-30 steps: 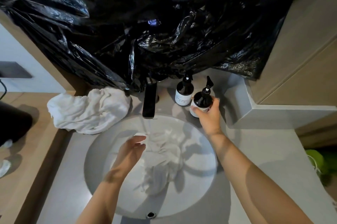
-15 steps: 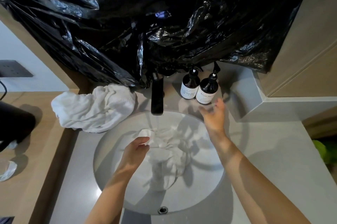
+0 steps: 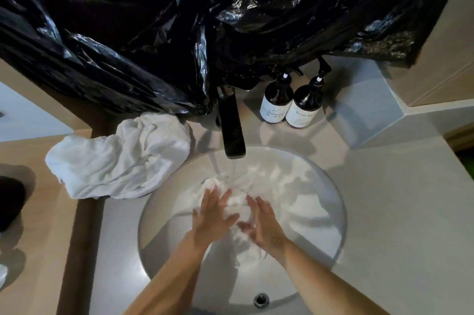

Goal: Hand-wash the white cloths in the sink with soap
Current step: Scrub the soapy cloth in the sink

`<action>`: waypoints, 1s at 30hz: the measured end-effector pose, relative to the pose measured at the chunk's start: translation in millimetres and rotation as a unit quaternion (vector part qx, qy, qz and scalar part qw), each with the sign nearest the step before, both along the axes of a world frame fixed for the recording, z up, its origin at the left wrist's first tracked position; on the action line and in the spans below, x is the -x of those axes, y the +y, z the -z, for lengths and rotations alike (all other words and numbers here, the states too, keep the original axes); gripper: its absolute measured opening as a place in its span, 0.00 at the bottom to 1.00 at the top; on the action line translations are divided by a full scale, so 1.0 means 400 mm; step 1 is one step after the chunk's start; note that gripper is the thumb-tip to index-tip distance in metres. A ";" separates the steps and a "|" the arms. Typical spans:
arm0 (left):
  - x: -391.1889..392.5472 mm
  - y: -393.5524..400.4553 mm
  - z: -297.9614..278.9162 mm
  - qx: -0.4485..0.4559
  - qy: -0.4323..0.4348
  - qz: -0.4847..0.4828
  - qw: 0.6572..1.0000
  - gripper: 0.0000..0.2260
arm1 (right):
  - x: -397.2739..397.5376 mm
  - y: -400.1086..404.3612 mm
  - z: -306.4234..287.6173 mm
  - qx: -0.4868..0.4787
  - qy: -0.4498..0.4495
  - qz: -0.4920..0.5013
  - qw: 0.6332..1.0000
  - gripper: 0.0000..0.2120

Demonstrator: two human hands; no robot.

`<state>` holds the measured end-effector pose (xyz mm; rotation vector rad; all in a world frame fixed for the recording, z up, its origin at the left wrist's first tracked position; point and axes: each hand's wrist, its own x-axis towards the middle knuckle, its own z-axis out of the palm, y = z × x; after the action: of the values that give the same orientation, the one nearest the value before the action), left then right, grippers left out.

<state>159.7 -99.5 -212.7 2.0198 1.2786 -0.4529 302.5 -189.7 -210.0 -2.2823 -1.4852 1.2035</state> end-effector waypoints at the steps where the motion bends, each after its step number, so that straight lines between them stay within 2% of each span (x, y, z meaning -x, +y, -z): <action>1: 0.004 -0.004 0.016 -0.012 0.003 -0.001 1.000 0.42 | 0.007 -0.004 0.028 -0.003 -0.033 -0.017 0.999 0.45; 2: 0.003 -0.009 0.019 -0.055 -0.006 -0.008 0.998 0.40 | 0.013 -0.004 0.036 -0.001 -0.052 -0.020 0.998 0.46; 3: -0.001 -0.009 0.011 -0.093 -0.022 -0.021 0.995 0.34 | 0.016 0.001 0.040 -0.002 -0.053 0.003 0.999 0.41; 5: -0.011 0.009 -0.021 -0.102 -0.017 -0.023 0.994 0.23 | 0.013 0.012 0.026 -0.032 -0.044 0.040 0.998 0.27; 7: -0.018 0.019 -0.034 -0.107 0.029 0.017 0.994 0.21 | -0.001 0.020 0.006 -0.054 -0.015 0.058 0.997 0.21; 9: -0.011 0.026 -0.059 -0.050 0.017 0.004 0.999 0.20 | -0.018 0.015 -0.028 -0.074 0.051 0.102 0.991 0.15; 11: 0.005 0.029 -0.097 0.057 -0.078 -0.079 0.992 0.18 | -0.016 0.003 -0.089 -0.101 0.157 0.190 0.964 0.09; 13: 0.011 0.016 -0.157 0.126 -0.183 -0.136 0.965 0.16 | -0.012 -0.004 -0.154 -0.171 0.206 0.252 0.930 0.11; 16: 0.007 -0.006 -0.273 0.145 -0.298 -0.185 0.925 0.11 | -0.006 0.006 -0.278 -0.264 0.251 0.267 0.892 0.10; 21: 0.010 -0.003 -0.418 0.119 -0.385 -0.151 0.903 0.13 | -0.013 0.026 -0.458 -0.359 0.271 0.256 0.856 0.11; 23: 0.021 0.004 -0.443 0.124 -0.419 -0.146 0.887 0.09 | -0.019 0.027 -0.488 -0.369 0.274 0.246 0.854 0.12; 26: 0.037 0.013 -0.436 0.067 -0.411 -0.162 0.895 0.09 | -0.030 0.030 -0.489 -0.369 0.238 0.201 0.876 0.15; 28: 0.051 0.020 -0.399 -0.001 -0.402 -0.191 0.896 0.11 | -0.036 0.035 -0.457 -0.359 0.194 0.168 0.897 0.16; 30: 0.067 0.024 -0.328 -0.116 -0.372 -0.178 0.903 0.13 | -0.040 0.036 -0.401 -0.336 0.160 0.130 0.919 0.16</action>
<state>132.9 -90.0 -81.4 1.7916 1.1816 0.6240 318.7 -175.4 -49.6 -1.6573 -1.1797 0.7751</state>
